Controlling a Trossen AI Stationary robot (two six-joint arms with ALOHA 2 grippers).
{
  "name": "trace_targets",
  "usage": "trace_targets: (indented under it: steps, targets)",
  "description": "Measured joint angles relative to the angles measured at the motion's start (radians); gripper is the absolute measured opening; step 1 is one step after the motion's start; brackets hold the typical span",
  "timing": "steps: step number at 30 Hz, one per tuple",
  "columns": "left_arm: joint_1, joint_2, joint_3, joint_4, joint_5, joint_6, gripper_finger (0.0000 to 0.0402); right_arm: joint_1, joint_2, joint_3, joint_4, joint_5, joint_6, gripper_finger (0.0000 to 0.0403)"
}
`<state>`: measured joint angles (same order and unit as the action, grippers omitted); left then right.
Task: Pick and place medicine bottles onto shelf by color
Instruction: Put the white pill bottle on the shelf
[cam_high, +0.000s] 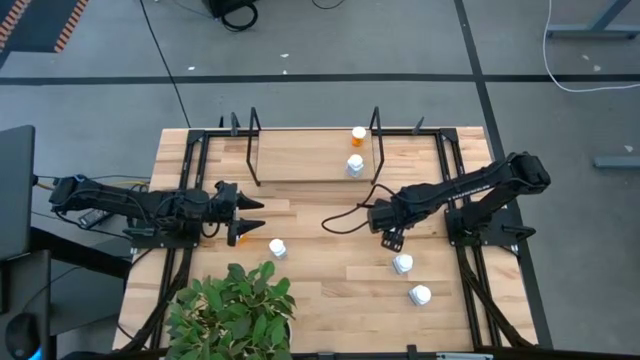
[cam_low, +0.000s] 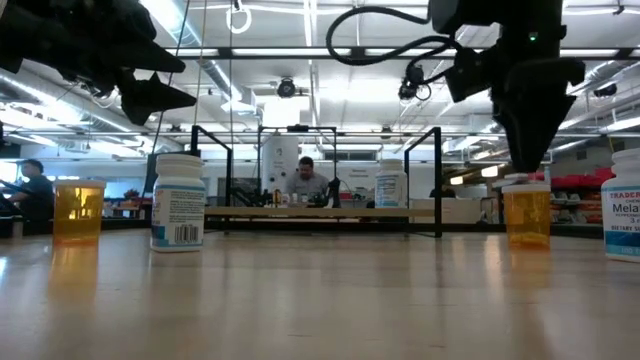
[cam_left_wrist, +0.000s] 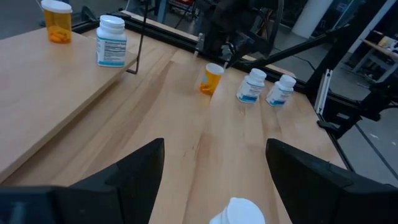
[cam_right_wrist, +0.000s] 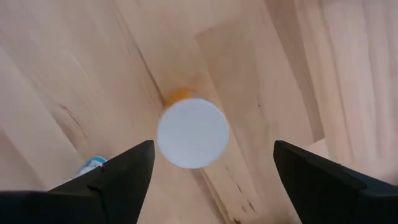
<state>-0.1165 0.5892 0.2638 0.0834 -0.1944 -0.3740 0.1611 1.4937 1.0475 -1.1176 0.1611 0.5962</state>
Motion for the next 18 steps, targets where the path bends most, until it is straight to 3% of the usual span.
trace_targets:
  steps: [3,11,18]
  targets:
    - [0.000,0.000,0.000,-0.002,0.000,-0.006,0.0286,0.001,0.000,0.010,0.000,-0.037,0.034,0.0338]
    - [0.000,0.000,0.000,-0.015,0.000,-0.012,0.0286,0.114,0.000,0.010,-0.021,-0.307,0.230,0.0338]
    - [0.000,0.000,0.000,-0.015,0.000,-0.032,0.0286,0.219,0.000,0.010,-0.008,-0.325,0.392,0.0338]
